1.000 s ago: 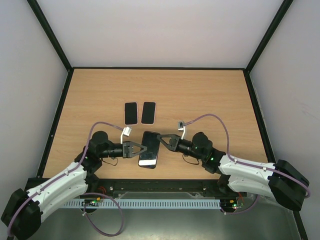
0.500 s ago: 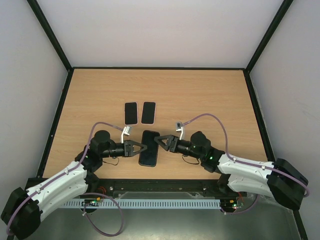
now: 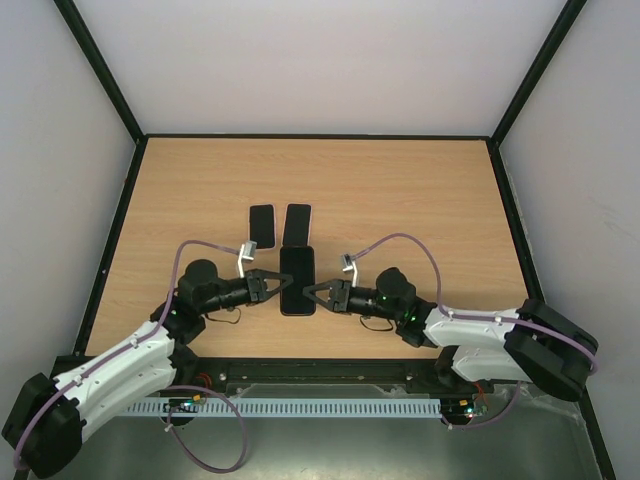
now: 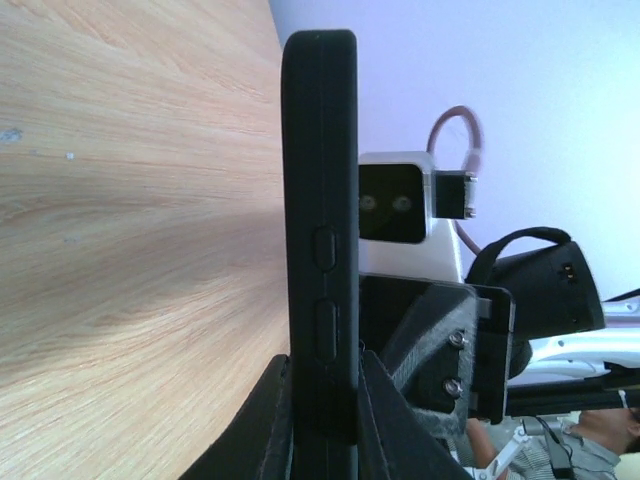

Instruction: Put the phone into the phone case

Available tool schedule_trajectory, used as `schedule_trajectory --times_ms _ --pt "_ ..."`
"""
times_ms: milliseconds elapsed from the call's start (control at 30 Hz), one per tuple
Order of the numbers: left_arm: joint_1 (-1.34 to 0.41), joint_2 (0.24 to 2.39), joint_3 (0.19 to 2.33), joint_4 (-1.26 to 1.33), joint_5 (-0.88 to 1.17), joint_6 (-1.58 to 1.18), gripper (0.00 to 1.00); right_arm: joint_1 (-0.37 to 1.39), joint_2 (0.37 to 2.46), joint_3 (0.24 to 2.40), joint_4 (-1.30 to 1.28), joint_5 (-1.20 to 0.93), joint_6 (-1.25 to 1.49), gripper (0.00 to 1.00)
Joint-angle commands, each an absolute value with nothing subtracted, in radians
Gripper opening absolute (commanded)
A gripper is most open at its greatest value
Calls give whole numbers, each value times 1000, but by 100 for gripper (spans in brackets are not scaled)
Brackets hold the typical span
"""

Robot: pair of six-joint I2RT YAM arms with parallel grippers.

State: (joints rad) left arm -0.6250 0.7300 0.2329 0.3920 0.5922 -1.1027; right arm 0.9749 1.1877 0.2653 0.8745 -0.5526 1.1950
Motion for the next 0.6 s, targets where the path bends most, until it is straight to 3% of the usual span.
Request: schedule_trajectory --times_ms 0,200,433,467,567 --pt "-623 736 278 484 545 -1107 3 982 1173 244 980 -574 1207 21" --pt "-624 765 274 497 538 -1108 3 981 1157 237 979 -565 1191 2" --pt "-622 750 279 439 507 -1082 22 980 1143 245 918 -529 1155 2" --pt "-622 744 281 423 500 -1075 27 979 1138 253 885 -518 1141 2" --pt "-622 725 299 327 453 -1041 59 963 1118 281 751 -481 1087 2"
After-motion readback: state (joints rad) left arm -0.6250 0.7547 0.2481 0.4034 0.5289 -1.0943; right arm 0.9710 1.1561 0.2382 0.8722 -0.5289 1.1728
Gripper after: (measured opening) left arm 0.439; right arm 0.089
